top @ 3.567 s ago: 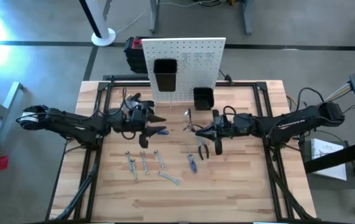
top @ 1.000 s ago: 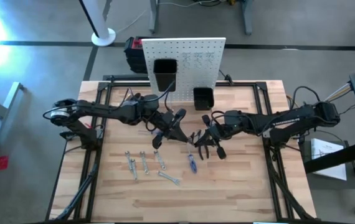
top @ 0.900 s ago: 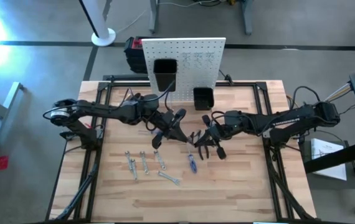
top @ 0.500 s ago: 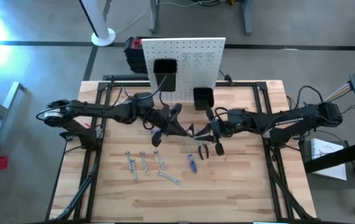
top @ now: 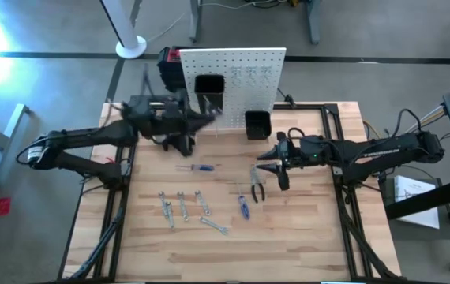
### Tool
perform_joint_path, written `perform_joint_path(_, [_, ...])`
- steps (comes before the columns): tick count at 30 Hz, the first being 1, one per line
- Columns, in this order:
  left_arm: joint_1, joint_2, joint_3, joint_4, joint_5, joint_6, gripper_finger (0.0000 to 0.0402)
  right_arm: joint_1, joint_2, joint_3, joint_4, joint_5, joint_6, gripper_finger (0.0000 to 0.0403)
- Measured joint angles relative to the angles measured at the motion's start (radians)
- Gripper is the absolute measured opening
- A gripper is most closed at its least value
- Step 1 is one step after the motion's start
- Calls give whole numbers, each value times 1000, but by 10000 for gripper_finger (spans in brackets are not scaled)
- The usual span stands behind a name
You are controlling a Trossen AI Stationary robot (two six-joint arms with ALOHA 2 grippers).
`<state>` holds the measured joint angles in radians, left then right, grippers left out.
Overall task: Hang tools onto peg board
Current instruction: Put the black safety glass into the top black bin on the peg board
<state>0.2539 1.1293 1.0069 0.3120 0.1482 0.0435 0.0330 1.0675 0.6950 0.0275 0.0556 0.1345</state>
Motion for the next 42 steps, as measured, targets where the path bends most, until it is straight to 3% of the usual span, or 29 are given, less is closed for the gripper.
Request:
perform_joint_path(5, [128,-26,45,-18,0,-68,0,0,29,-17,6,28,31,105])
perform_joint_path(8, [189,2,97,-25,68,-122,0,0,53,-21,6,30,51,103])
perform_joint_path(11, [213,47,165,-19,106,-176,0,0,73,-23,13,57,73,107])
perform_joint_path(18, [218,179,258,9,66,-335,0,2,80,-29,8,80,94,110])
perform_joint_path(23, [248,219,205,139,-10,-471,0,6,78,-44,6,80,103,100])
perform_joint_path(29, [266,227,121,268,-9,-593,0,11,77,-70,2,78,118,103])
perform_joint_path(42, [252,156,63,258,-10,-623,0,11,63,-92,3,103,120,104])
